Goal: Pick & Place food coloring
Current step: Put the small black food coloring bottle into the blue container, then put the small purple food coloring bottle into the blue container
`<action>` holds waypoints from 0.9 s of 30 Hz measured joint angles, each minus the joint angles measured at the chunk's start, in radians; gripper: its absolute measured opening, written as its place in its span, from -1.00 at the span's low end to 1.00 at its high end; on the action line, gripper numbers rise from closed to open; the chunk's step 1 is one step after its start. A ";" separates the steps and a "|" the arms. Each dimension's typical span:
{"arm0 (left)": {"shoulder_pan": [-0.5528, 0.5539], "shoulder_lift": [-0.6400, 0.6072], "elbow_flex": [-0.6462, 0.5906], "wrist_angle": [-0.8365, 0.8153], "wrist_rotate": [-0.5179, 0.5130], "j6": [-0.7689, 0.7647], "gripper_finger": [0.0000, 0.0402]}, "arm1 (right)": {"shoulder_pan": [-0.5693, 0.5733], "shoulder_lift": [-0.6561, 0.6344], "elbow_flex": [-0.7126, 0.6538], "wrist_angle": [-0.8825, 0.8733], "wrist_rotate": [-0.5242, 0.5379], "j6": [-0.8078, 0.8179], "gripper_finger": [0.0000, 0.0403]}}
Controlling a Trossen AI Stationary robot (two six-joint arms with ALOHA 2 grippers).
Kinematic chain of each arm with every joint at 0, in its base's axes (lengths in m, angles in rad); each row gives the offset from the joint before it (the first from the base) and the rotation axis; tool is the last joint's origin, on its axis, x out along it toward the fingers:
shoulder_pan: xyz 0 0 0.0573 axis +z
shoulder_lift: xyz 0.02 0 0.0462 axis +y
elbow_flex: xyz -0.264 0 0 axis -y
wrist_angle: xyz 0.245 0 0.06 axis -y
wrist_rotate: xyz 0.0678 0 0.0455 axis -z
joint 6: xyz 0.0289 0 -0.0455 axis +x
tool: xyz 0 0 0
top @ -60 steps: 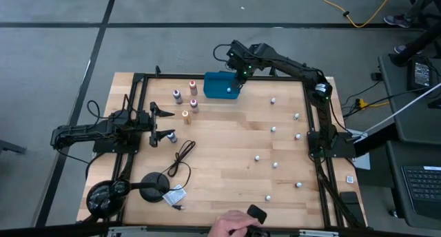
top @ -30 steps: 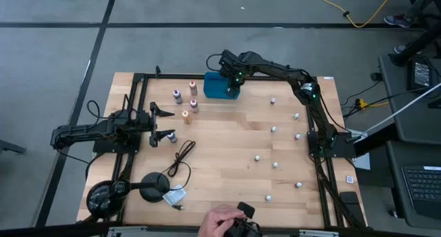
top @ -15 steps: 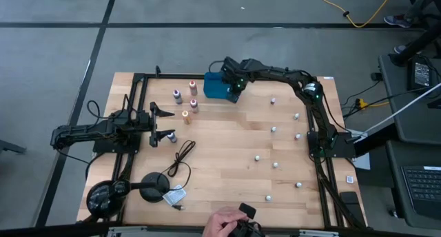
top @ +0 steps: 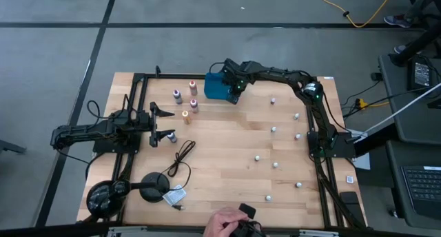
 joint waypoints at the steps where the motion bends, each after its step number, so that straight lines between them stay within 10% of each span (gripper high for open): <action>1: 0.000 0.000 0.000 0.000 0.000 0.000 0.63 | 0.000 -0.001 0.000 -0.004 0.000 0.001 -0.54; 27: 0.000 0.000 0.000 0.000 0.000 0.000 0.63 | 0.073 -0.216 0.000 -0.186 -0.033 0.013 0.23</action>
